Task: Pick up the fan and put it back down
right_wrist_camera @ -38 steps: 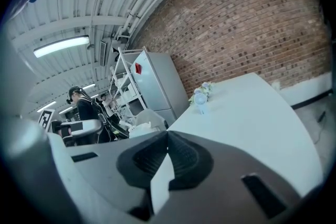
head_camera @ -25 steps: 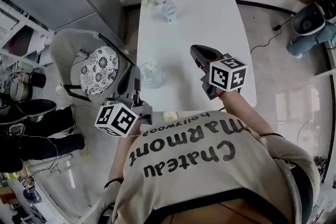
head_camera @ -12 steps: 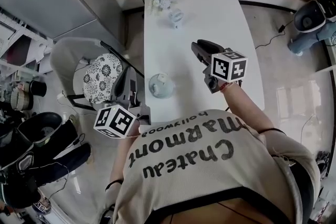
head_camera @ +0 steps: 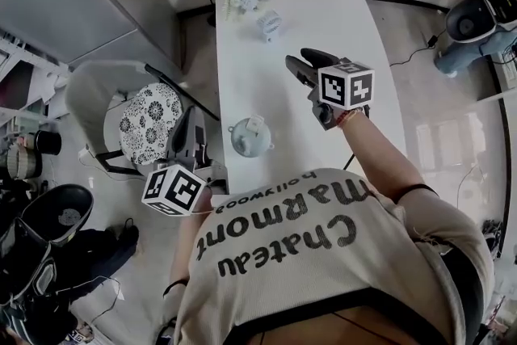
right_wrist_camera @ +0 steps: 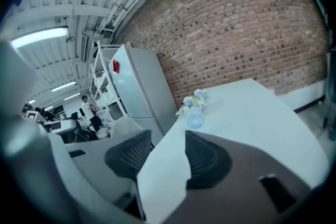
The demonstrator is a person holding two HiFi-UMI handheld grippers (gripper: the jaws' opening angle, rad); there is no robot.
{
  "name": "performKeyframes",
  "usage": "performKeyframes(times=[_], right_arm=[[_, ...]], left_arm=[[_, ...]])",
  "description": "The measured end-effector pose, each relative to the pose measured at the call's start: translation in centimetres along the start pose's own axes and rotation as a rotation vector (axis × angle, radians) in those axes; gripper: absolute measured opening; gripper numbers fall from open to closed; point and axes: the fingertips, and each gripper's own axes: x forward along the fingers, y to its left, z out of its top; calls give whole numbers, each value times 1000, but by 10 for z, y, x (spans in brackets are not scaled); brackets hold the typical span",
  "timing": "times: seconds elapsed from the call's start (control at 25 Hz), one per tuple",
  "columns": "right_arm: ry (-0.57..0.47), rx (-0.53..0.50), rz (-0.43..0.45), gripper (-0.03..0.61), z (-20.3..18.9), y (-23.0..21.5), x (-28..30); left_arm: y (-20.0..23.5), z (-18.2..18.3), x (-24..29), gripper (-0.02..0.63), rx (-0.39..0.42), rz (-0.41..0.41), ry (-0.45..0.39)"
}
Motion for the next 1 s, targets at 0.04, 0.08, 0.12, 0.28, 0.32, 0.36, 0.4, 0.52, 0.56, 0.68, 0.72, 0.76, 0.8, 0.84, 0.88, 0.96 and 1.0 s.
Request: performKeyframes(times=[0.04,0.08,0.12,0.28,0.32,0.36,0.4,0.52,0.56,0.68,0.72,0.76,0.8,0.84,0.88,0.96,1.0], right_arm=[[11,-10,0,212,0,0,3],[23,-22,-2,215,1,0,6],[34,-34,-5,219,1,-1,10],[80,-56,-9,224,0,-5,21],[90,-59,-6,225,1,-5,24],[103,-67,-6,230,2,-6,28],[116,-79,-9,235,3,-8,31],[158,-122,-22,241,4,-14,41],[172,-136,-24,244,4,-15,44],[208,-196,-27,252,7,-15,53],[221,-222,-29,253,8,-15,56],[234,-249,-31,255,9,-15,60],[249,-278,-35,256,10,-15,63],[262,-311,-41,258,11,-16,67],[274,-348,-51,258,13,-17,70],[295,-442,-76,253,17,-19,76],[309,-498,-86,253,18,-21,78]], left_arm=[[2,1,2,2,-2,0,2],[4,1,3,2,-4,2,5],[7,2,4,2,-5,2,6],[18,-3,7,2,-18,1,15],[21,-5,8,2,-21,5,23],[25,-8,9,2,-25,8,28],[30,-10,9,2,-32,10,32],[39,-16,12,2,-40,13,42],[42,-17,13,2,-38,11,46],[48,-20,16,2,-36,2,51],[51,-21,17,2,-37,1,53],[54,-21,17,2,-39,2,54],[57,-21,18,2,-42,3,56],[60,-21,18,2,-44,5,56],[64,-21,18,2,-47,6,55],[70,-19,18,2,-53,10,51],[74,-17,17,2,-56,14,48]])
